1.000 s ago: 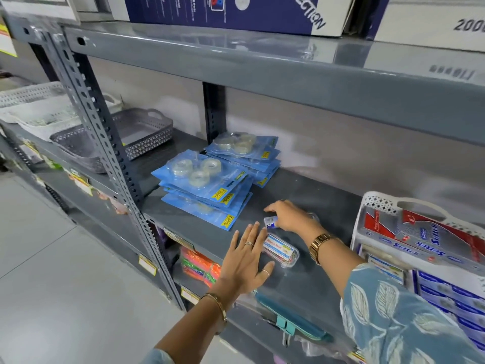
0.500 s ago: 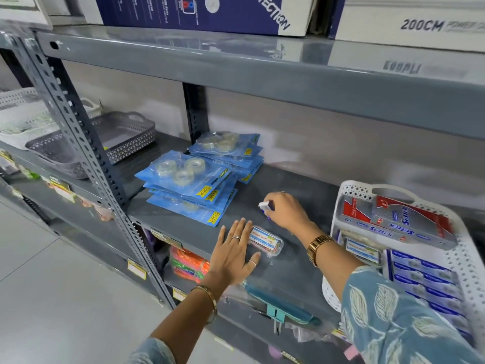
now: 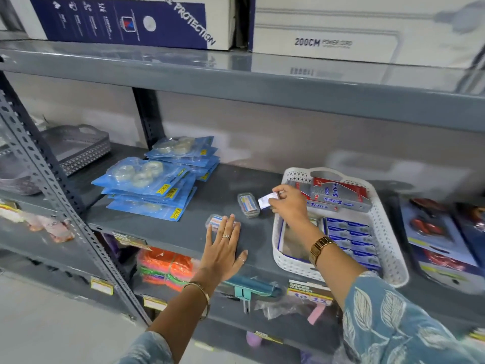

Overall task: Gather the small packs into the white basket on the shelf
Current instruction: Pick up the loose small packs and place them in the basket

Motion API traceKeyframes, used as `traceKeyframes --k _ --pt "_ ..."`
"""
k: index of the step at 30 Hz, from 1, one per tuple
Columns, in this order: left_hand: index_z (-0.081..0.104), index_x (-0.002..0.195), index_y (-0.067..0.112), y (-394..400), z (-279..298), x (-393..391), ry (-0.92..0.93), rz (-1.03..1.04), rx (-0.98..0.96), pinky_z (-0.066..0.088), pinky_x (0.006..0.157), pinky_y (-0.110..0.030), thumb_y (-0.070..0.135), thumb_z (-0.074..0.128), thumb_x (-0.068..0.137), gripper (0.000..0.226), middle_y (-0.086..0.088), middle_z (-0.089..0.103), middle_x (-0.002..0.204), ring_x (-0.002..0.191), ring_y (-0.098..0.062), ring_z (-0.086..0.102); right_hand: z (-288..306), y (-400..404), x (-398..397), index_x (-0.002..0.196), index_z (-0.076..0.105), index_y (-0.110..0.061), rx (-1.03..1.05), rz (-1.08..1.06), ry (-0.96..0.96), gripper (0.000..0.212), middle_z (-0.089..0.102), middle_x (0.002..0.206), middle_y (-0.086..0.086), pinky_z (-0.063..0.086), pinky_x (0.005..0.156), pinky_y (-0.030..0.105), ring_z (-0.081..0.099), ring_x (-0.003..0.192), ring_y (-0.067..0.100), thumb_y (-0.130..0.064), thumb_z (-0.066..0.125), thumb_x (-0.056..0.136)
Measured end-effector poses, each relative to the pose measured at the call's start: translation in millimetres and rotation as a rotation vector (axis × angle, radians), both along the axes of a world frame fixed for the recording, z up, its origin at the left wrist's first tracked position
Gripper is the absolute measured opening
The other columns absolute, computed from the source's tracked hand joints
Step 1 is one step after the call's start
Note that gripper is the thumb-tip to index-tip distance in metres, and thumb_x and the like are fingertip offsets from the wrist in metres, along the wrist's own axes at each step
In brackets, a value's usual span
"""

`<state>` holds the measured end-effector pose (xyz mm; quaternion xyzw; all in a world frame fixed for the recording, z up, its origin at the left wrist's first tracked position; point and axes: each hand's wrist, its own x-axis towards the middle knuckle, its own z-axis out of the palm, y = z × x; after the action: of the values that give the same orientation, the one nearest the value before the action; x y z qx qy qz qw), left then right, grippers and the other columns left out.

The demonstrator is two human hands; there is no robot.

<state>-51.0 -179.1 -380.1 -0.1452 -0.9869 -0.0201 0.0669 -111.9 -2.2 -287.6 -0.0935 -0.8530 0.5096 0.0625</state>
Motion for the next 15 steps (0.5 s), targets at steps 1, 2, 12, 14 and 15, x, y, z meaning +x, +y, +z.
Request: traceKeyframes --k 1,2,12,14,15 --pt "0.054 0.125 0.007 6.0 -0.4 2.8 0.001 -0.006 -0.008 0.037 0.100 -0.053 0.050 0.036 0.076 0.068 -0.014 0.053 0.136 0.129 -0.025 0.030 1.1 7.9 4.9 0.089 0.063 -0.019 -0.037 -0.025 -0.008 0.025 0.065 0.089 0.009 0.057 0.080 0.052 0.069 0.087 0.036 0.000 0.066 0.073" --pt "0.056 0.124 0.008 13.6 0.2 6.6 0.004 -0.023 -0.007 0.036 0.100 -0.052 0.049 0.036 0.076 0.066 -0.013 0.054 0.135 0.128 -0.024 0.030 3.1 18.1 11.8 0.086 0.061 -0.018 -0.082 -0.053 -0.025 0.024 0.065 0.089 0.011 0.057 0.080 0.052 0.069 0.084 0.035 0.002 0.066 0.073" --pt "0.065 0.112 0.002 49.8 -2.2 20.6 -0.054 -0.039 -0.044 0.017 0.104 -0.048 0.037 0.034 0.078 0.058 -0.020 0.060 0.125 0.115 -0.034 0.058 14.9 104.0 82.4 0.087 0.070 -0.002 -0.171 -0.335 -0.123 0.015 0.066 0.089 0.011 0.059 0.054 0.025 0.068 0.074 0.031 0.003 0.071 0.074" --pt "0.066 0.111 0.002 52.9 -3.9 21.7 -0.059 -0.037 -0.056 0.026 0.101 -0.050 0.036 0.032 0.078 0.058 -0.019 0.061 0.125 0.114 -0.033 0.059 13.5 120.7 91.7 0.069 0.070 -0.008 -0.095 -0.346 -0.150 0.009 0.070 0.082 0.013 0.061 0.074 0.041 0.068 0.074 0.032 0.000 0.072 0.071" --pt "0.066 0.111 0.002 55.4 -3.6 23.6 -0.060 -0.038 -0.055 0.032 0.101 -0.051 0.035 0.031 0.078 0.058 -0.019 0.061 0.124 0.114 -0.033 0.059 12.9 129.2 96.1 0.065 0.069 -0.007 -0.033 -0.336 -0.180 0.008 0.072 0.082 0.017 0.060 0.078 0.046 0.069 0.076 0.033 -0.001 0.072 0.069"
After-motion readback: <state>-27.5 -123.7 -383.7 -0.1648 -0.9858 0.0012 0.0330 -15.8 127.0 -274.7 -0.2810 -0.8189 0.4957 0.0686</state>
